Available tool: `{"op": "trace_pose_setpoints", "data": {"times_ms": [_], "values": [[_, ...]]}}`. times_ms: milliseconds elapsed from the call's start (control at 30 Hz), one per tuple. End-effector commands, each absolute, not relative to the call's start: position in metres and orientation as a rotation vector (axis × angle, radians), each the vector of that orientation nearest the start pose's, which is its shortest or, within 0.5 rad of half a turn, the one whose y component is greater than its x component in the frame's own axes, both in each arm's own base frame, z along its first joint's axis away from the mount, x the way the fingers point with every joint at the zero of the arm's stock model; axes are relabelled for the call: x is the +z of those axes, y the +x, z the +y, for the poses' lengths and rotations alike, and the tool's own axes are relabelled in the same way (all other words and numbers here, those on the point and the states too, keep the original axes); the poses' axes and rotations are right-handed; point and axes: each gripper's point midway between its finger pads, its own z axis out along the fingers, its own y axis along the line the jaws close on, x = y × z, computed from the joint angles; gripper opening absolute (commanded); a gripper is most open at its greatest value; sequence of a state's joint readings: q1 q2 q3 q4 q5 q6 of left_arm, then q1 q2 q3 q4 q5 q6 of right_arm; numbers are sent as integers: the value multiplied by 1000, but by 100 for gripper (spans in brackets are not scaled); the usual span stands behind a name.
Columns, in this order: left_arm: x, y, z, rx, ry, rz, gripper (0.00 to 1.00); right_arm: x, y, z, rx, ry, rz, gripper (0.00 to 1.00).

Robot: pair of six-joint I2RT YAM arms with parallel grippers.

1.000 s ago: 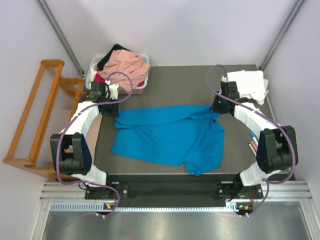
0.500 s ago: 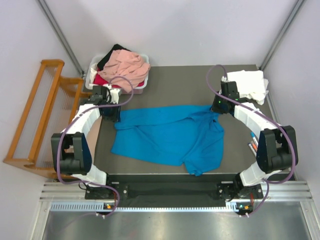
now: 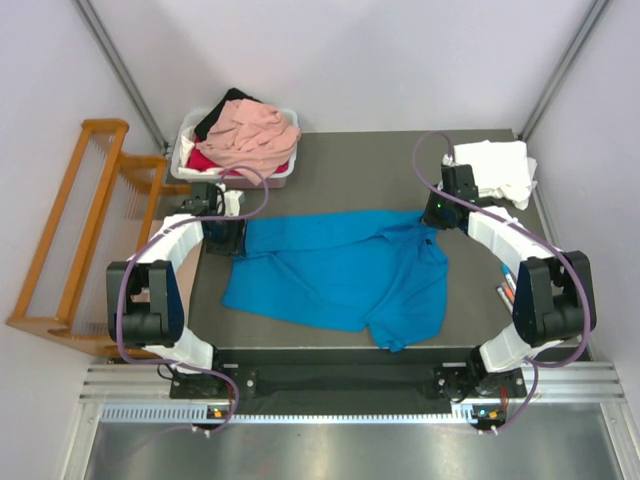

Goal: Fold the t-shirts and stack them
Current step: Flatten the tshirt out

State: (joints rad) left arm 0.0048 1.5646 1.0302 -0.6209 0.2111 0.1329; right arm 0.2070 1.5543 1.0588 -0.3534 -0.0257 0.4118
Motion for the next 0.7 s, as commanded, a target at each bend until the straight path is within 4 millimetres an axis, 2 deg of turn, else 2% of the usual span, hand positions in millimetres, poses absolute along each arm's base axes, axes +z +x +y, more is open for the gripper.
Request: {"op": "trace_pose_setpoints", "data": {"times_ms": [0, 367, 533, 667], "values": [[79, 347, -28, -212, 214, 2604, 55, 108, 389, 107, 330, 213, 2392, 0], [72, 362, -16, -133, 158, 2590, 55, 105, 388, 108, 331, 209, 2400, 0], [69, 361, -21, -169, 146, 2597, 54, 104, 389, 108, 332, 210, 2400, 0], [74, 363, -22, -177, 149, 2587, 49, 104, 389, 109, 337, 209, 2401, 0]]}}
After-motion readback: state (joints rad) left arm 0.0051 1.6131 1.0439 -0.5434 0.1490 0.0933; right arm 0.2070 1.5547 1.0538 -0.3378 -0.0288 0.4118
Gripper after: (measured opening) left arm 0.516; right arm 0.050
